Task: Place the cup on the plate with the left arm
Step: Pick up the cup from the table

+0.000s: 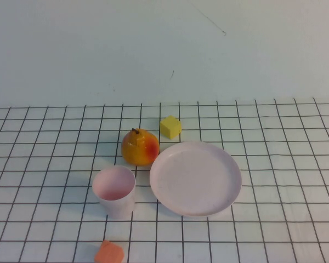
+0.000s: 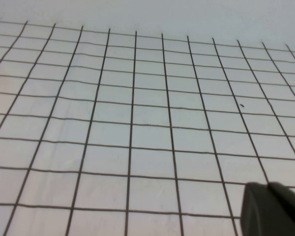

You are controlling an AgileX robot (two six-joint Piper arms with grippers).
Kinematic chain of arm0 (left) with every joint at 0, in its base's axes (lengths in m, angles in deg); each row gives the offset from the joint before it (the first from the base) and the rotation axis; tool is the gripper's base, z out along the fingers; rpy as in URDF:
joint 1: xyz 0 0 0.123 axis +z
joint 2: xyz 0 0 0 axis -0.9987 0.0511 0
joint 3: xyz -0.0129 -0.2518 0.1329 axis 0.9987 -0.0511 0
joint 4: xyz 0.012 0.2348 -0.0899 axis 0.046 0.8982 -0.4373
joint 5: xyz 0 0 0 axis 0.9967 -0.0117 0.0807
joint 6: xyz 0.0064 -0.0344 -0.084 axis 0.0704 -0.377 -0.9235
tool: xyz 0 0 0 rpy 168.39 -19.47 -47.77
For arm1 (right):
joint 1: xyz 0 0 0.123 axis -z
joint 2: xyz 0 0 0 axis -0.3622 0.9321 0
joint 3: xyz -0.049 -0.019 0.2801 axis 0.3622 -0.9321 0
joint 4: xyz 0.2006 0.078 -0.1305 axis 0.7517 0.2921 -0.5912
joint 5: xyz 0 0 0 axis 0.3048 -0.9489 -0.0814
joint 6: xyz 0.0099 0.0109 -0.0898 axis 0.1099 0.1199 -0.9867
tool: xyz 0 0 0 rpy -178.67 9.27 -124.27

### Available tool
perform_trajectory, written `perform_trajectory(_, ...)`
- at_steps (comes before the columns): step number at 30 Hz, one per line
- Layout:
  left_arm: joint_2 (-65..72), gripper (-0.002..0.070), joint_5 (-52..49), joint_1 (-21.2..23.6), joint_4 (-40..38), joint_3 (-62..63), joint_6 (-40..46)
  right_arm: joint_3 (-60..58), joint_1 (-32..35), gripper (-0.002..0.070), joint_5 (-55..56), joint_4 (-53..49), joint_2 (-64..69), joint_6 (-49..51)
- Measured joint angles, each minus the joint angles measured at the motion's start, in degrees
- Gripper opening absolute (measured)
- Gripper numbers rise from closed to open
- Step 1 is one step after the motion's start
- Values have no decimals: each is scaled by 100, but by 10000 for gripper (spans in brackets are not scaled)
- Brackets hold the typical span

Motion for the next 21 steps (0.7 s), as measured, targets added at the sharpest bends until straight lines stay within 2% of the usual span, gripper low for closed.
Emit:
perform_trajectory(3,880,2,-291,0,-35,417,61,0,0,-2,0,0,0,0)
perform_trajectory(6,1536,60,-354,8,-48,725,117,0,0,-2,0,0,0,0)
perform_trajectory(8,1894,135,-383,8,-145,912,165,0,0,-2,0,0,0,0)
perform_trajectory(11,2476,304,-438,8,-535,1130,468,0,0,-2,0,0,0,0)
perform_trajectory(14,3084,452,-459,8,-1266,1245,1035,0,0,-2,0,0,0,0)
perform_trajectory(17,3722,482,-473,-73,-1658,1344,1395,0,0,-2,0,0,0,0)
perform_trajectory(21,4528,474,-451,-476,-1535,1537,1496,0,0,-2,0,0,0,0)
